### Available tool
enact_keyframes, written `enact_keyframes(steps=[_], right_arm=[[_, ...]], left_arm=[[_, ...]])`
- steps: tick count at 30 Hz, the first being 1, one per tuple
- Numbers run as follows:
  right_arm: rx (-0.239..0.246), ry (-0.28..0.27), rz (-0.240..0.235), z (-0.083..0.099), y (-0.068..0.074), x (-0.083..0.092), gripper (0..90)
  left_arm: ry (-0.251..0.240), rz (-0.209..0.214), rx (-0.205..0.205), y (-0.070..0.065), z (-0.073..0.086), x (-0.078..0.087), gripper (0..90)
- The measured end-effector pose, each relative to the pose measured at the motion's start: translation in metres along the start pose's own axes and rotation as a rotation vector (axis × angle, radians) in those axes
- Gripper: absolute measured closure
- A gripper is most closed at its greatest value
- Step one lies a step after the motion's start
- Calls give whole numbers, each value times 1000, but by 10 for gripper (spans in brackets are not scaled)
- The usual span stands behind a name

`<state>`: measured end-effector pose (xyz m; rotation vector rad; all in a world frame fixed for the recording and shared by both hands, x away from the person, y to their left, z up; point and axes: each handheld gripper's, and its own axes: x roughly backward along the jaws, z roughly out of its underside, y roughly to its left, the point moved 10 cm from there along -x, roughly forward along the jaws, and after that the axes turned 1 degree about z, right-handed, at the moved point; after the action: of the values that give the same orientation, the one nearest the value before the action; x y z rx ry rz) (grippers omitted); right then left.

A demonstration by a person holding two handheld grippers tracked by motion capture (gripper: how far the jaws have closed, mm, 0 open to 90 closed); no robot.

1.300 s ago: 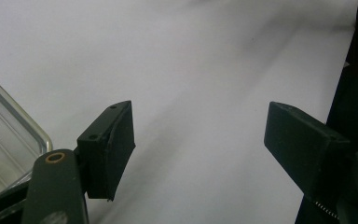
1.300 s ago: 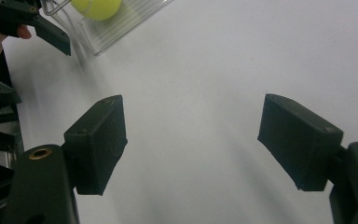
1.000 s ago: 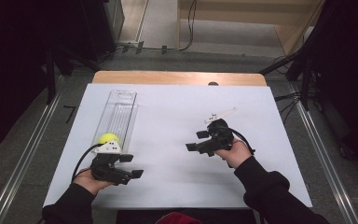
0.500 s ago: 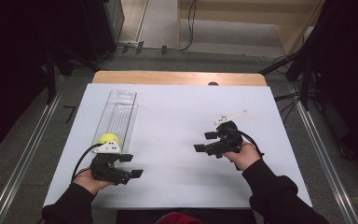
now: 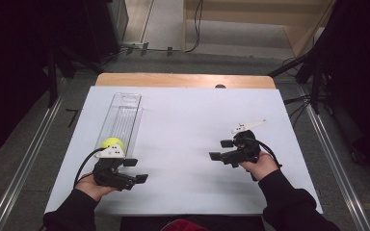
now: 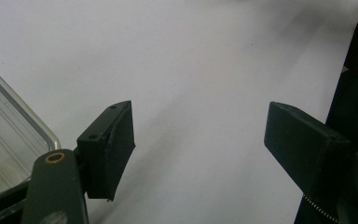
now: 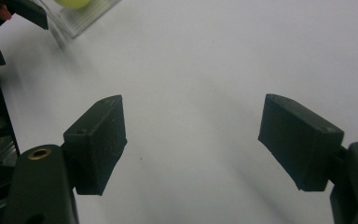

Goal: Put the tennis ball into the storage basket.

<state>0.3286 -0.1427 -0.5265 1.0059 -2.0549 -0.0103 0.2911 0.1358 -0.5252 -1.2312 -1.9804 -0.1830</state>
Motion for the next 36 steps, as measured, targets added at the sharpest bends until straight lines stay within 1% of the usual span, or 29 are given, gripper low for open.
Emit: enact_keyframes(steps=[3,9,13,20,28,36], right_arm=[[-7,-4,6,7,-1,4,209],[-5,-6,10,12,-2,8,208],[-7,-3,12,17,-2,11,208],[-23,5,14,28,-5,14,208],[-27,-2,23,36,-9,21,208],[-41,-6,46,48,-14,30,208]], left_arm=[[-1,-1,1,0,0,0,250],[10,3,2,0,1,0,250],[14,6,19,1,1,-1,237],[14,4,18,1,1,0,236],[14,2,17,1,1,0,236],[14,-1,17,1,1,0,236]])
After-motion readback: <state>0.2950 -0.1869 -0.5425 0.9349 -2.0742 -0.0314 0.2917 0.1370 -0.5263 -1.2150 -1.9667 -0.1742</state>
